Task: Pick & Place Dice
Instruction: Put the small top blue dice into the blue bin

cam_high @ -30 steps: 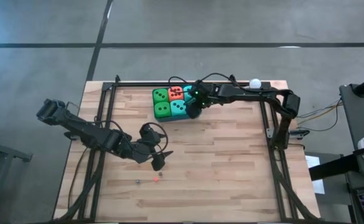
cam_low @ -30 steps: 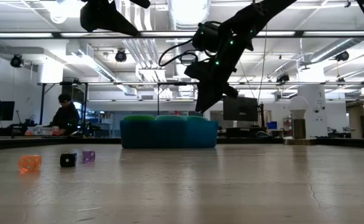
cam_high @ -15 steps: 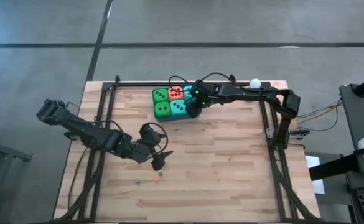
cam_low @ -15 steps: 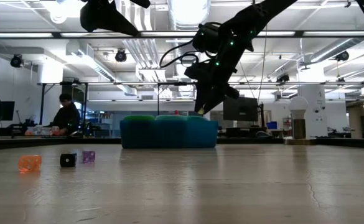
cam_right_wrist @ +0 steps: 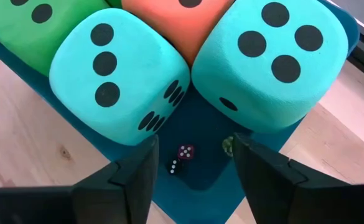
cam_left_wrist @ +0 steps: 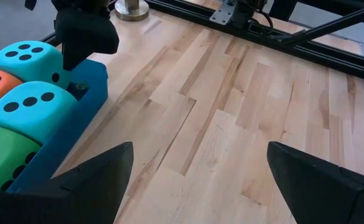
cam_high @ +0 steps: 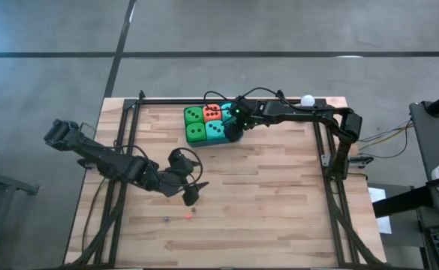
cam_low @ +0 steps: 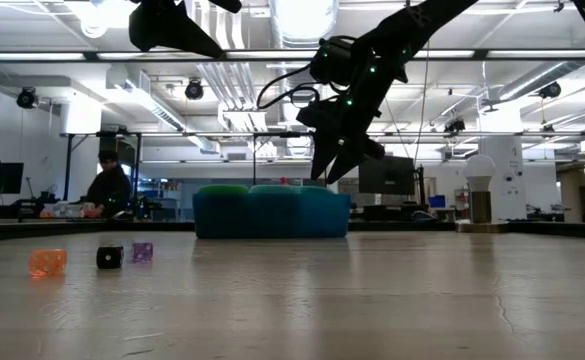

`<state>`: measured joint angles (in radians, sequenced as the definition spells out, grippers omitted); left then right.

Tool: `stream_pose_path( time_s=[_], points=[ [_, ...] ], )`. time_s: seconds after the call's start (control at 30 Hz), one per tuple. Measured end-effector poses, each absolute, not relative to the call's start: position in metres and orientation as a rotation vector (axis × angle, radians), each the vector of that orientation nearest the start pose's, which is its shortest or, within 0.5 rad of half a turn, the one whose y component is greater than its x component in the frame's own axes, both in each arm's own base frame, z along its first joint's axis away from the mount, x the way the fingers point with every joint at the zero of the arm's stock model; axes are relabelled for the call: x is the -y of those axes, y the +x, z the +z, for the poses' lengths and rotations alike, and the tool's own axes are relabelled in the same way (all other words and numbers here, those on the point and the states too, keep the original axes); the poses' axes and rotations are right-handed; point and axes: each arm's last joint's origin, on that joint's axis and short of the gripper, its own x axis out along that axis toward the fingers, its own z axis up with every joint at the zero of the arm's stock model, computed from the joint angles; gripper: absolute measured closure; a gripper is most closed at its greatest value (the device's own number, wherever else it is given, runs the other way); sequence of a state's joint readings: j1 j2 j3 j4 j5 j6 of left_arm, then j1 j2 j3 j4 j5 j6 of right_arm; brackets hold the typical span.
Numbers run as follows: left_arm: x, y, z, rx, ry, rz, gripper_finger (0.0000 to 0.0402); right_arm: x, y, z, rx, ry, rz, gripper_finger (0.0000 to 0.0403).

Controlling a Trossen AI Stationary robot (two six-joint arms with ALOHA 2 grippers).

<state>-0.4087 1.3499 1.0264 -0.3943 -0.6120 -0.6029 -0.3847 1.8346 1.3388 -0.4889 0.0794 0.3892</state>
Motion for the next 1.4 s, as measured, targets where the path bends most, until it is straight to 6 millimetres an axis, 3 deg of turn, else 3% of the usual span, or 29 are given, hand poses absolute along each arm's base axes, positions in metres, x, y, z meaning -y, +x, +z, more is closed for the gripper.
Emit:
stream_pose_path(
  time_s=[0.2, 0.5, 0.67, 0.87, 1.17, 1.4],
  points=[
    [0.097, 0.266, 0.28, -0.539, -0.23, 0.371, 0.003, 0.147, 0.355, 0.219, -0.889, 0.5, -0.613, 0.02],
    [0.097, 0.266, 0.28, -0.539, -0.23, 0.371, 0.0029, 0.132, 0.338, 0.262, -0.827, 0.484, -0.586, 0.0202],
    [0.097, 0.266, 0.28, -0.539, -0.23, 0.371, 0.0032, 0.107, 0.325, 0.296, -0.756, 0.452, -0.524, 0.0203],
    [0.097, 0.266, 0.28, -0.54, -0.23, 0.371, 0.0027, 0.064, 0.307, 0.328, -0.687, 0.358, -0.383, 0.0203],
    [0.097, 0.266, 0.28, -0.54, -0.23, 0.371, 0.0029, 0.001, 0.28, 0.346, -0.669, 0.291, -0.185, 0.0202],
    [0.097, 0.266, 0.28, -0.539, -0.231, 0.371, 0.0031, -0.029, 0.269, 0.352, -0.656, 0.253, -0.072, 0.0206]
  ],
)
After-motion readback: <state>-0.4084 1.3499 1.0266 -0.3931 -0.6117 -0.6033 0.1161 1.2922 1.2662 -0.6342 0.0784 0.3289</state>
